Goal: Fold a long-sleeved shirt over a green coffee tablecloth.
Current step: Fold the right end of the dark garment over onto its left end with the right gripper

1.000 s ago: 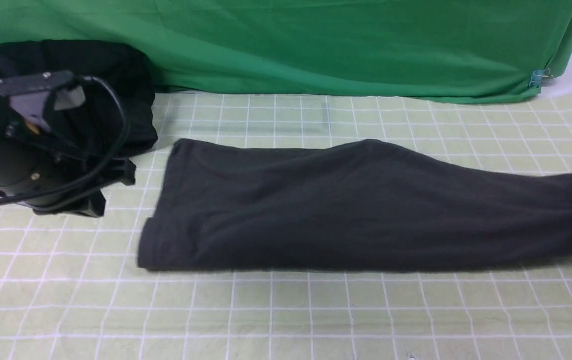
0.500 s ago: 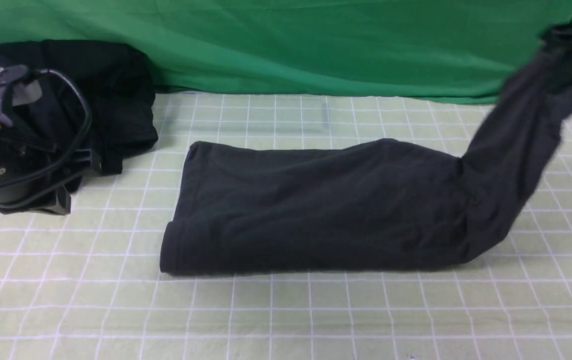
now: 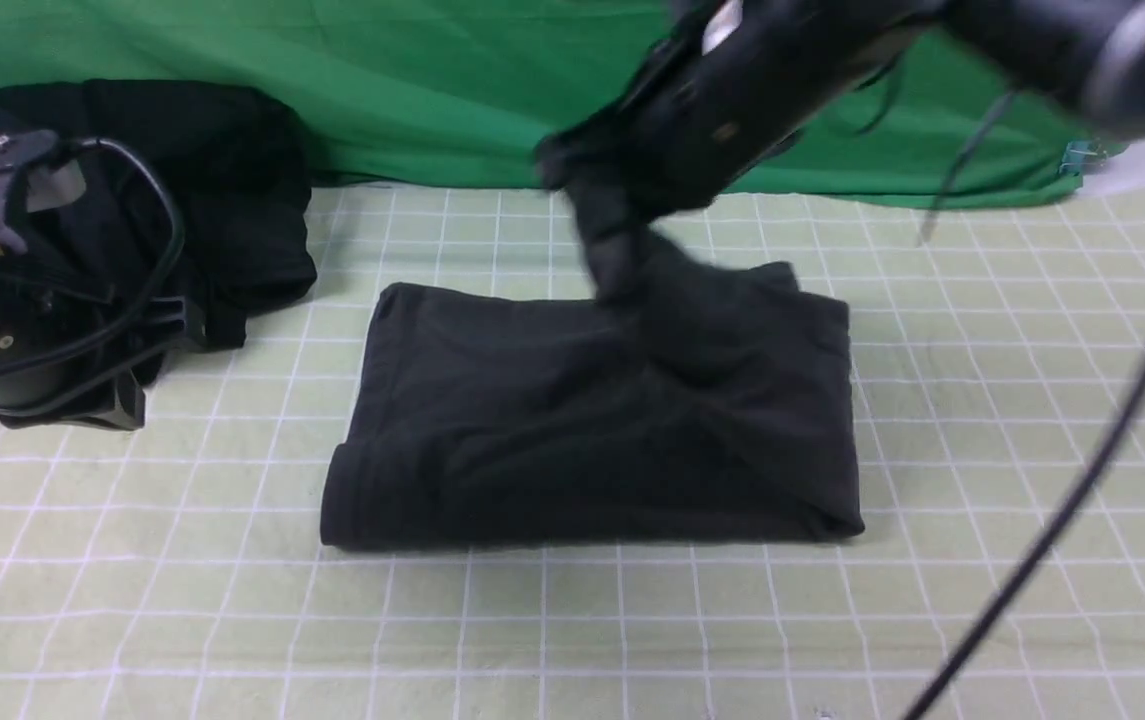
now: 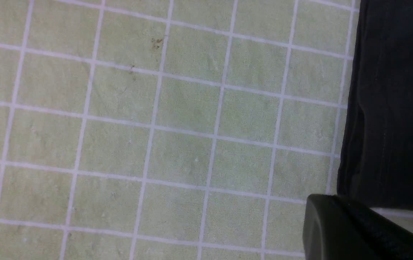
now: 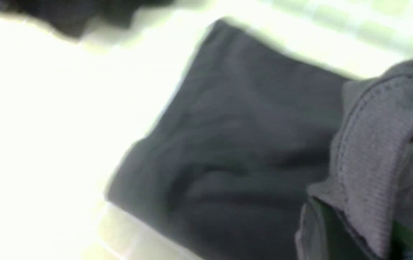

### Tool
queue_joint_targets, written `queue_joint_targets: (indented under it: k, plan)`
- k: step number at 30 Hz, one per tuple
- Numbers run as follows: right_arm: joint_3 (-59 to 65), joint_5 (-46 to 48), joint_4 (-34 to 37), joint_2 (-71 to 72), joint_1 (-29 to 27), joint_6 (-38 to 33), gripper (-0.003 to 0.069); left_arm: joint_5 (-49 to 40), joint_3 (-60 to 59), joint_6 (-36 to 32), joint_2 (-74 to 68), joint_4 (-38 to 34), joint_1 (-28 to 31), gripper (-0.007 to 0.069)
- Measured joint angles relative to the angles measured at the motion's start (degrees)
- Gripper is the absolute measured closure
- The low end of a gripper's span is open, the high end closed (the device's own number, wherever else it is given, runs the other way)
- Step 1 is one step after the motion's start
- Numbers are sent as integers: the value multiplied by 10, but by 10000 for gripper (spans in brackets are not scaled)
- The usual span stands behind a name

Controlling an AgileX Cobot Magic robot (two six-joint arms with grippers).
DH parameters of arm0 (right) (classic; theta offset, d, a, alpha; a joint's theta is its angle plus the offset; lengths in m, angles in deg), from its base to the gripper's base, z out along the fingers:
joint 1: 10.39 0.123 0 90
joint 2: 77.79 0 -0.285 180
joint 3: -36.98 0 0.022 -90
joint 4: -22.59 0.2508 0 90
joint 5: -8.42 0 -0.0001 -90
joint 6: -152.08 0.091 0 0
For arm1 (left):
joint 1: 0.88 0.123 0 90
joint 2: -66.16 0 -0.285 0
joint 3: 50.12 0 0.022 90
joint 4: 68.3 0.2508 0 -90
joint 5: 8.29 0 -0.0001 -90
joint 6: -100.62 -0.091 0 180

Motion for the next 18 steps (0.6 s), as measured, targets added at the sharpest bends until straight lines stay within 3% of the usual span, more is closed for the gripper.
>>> queue_joint_targets:
  k: [5, 8, 12, 16, 18]
  plan:
    - [0, -63, 2, -68, 42, 30, 641, -2, 0, -6, 0, -20, 0, 627]
    - [0, -103, 7, -105, 53, 57, 591, -2, 0, -12, 0, -28, 0, 627]
    - [0, -125, 51, -131, 58, 68, 394, -2, 0, -15, 0, -28, 0, 627]
    - [-24, -73, 63, -123, 53, 22, 178, -2, 0, -15, 0, -30, 0, 627]
    - [-46, -19, 55, -112, 41, -17, 140, -2, 0, -19, 0, -35, 0, 627]
